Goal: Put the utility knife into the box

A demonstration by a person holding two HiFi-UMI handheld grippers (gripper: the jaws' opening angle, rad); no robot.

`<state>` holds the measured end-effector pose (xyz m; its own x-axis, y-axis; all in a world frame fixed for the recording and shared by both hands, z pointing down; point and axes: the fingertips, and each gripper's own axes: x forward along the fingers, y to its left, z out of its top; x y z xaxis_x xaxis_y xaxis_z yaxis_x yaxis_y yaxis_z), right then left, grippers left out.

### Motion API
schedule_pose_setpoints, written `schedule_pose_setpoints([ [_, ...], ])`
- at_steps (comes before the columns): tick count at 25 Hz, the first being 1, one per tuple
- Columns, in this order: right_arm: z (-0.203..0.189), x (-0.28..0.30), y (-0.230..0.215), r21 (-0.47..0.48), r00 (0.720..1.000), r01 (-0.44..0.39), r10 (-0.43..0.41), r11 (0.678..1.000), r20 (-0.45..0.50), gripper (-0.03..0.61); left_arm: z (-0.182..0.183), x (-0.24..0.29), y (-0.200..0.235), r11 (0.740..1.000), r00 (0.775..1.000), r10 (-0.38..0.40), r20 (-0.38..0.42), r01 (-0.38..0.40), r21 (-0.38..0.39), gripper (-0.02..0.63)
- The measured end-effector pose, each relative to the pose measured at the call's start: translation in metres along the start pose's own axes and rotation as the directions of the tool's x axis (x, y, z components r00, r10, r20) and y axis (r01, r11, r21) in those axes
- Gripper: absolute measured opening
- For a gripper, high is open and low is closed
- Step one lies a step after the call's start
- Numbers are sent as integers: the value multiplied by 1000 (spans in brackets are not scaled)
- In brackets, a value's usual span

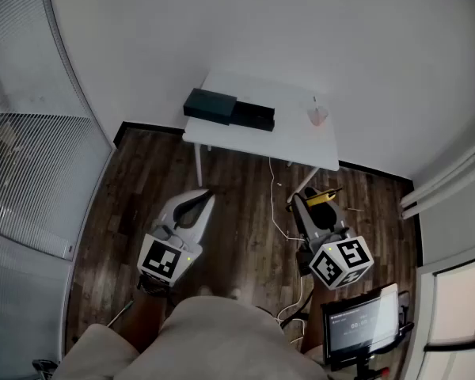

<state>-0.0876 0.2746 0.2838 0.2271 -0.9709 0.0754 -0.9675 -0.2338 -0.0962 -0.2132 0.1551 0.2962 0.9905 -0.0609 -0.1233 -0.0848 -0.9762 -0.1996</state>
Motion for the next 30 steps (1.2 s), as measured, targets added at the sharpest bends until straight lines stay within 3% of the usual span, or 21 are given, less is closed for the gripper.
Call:
schedule_pose_setpoints([
  [14,-1,11,10,50,999,-40,39,998,13,132,-12,-5,7,1000,999,-4,-38,3,-7,-2],
  [18,-4,16,17,15,1000,-22,22,1000,-2,127,-16,-11,13,1000,999,-3,-46,3,-9,-2],
  [30,-7,32,29,43,1000,-10,11,999,-18,127,-29,-21,33,999,997,-2,-77,-1,-42,-2],
])
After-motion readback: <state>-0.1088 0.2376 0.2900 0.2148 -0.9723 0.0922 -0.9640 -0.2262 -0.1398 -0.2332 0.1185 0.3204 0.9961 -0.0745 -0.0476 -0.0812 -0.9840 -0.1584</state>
